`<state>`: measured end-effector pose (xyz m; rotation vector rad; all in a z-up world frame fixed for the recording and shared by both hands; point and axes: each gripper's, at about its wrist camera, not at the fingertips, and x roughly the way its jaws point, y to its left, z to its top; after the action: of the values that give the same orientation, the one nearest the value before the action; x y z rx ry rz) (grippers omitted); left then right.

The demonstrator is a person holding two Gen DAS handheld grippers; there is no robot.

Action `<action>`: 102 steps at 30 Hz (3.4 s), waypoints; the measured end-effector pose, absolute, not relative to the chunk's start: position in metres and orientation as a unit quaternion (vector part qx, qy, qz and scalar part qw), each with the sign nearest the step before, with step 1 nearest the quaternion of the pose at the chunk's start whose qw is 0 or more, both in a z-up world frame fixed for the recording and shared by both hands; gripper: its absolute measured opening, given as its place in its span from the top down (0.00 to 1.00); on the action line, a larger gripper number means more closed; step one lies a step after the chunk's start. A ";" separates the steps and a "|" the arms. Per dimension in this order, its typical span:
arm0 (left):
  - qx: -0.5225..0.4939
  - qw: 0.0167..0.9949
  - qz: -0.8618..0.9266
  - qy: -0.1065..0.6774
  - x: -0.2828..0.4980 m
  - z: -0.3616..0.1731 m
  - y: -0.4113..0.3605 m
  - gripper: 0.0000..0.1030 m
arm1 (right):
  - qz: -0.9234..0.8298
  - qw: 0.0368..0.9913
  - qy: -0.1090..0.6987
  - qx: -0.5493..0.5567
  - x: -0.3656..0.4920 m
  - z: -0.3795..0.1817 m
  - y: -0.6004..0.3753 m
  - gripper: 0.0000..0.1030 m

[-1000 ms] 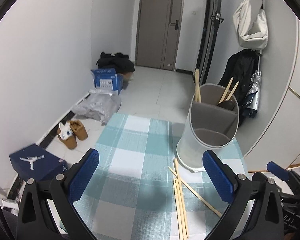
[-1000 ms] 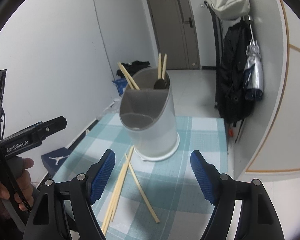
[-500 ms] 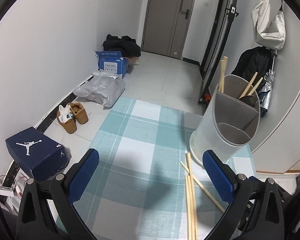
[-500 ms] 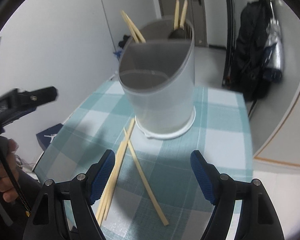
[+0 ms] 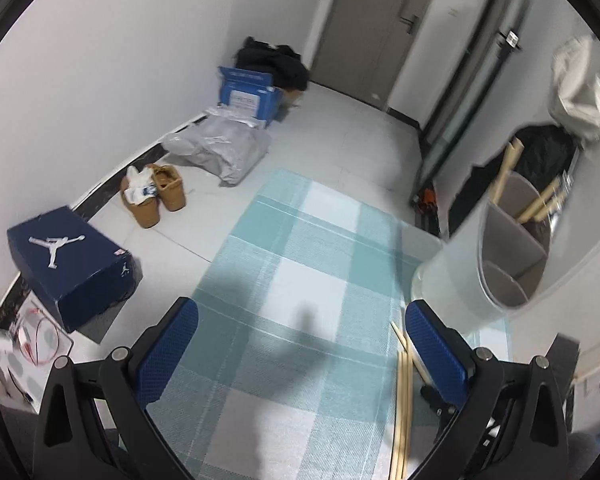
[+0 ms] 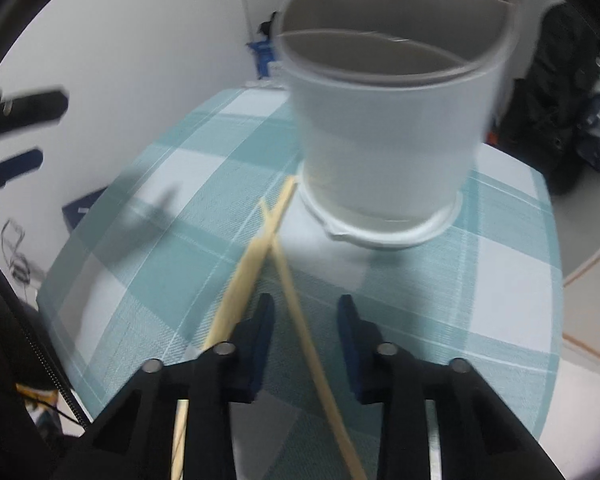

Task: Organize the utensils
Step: 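Lower the right gripper onto a chopstick on the cloth and close, then lift the chopstick with the right gripper toward the white holder, then hold the chopstick beside the holder with the right gripper while the left gripper grasps a chopstick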

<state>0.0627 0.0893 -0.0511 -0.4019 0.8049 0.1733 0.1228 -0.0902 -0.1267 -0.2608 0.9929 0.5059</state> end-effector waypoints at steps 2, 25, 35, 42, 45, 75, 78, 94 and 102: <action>-0.208 0.894 0.088 0.388 0.062 -0.051 0.096 0.01 | 0.234 0.841 0.463 -0.153 0.118 -0.130 -0.083 0.82; -0.210 0.886 0.077 0.406 0.067 -0.053 0.082 0.01 | 0.225 0.775 0.586 -0.068 0.087 -0.113 -0.137 0.74; -0.171 0.891 0.080 0.413 0.064 -0.063 0.075 0.01 | 0.243 0.797 0.535 -0.140 0.128 -0.109 -0.099 0.73; -0.138 0.890 0.060 0.431 0.068 -0.074 0.061 0.01 | 0.254 0.795 0.527 -0.160 0.130 -0.121 -0.090 0.96; -0.101 0.881 0.023 0.462 0.073 -0.086 0.041 0.01 | 0.264 0.797 0.517 -0.168 0.128 -0.121 -0.091 0.97; -0.042 0.820 0.014 0.571 0.074 -0.120 0.014 0.02 | 0.268 0.857 0.409 0.163 0.162 -0.046 -0.206 0.97; -0.031 0.826 0.015 0.562 0.075 -0.119 0.010 0.02 | 0.268 0.859 0.407 0.157 0.161 -0.047 -0.206 0.97; -0.043 0.813 0.032 0.579 0.081 -0.125 0.013 0.02 | 0.268 0.863 0.401 0.150 0.155 -0.042 -0.203 0.97; -0.025 0.810 0.037 0.585 0.096 -0.125 0.001 0.02 | 0.264 0.864 0.402 0.147 0.155 -0.042 -0.203 0.97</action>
<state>0.0960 0.0009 -0.1248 -0.0528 1.2506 0.0786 0.1552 -0.2032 -0.0420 0.3086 0.8422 0.5533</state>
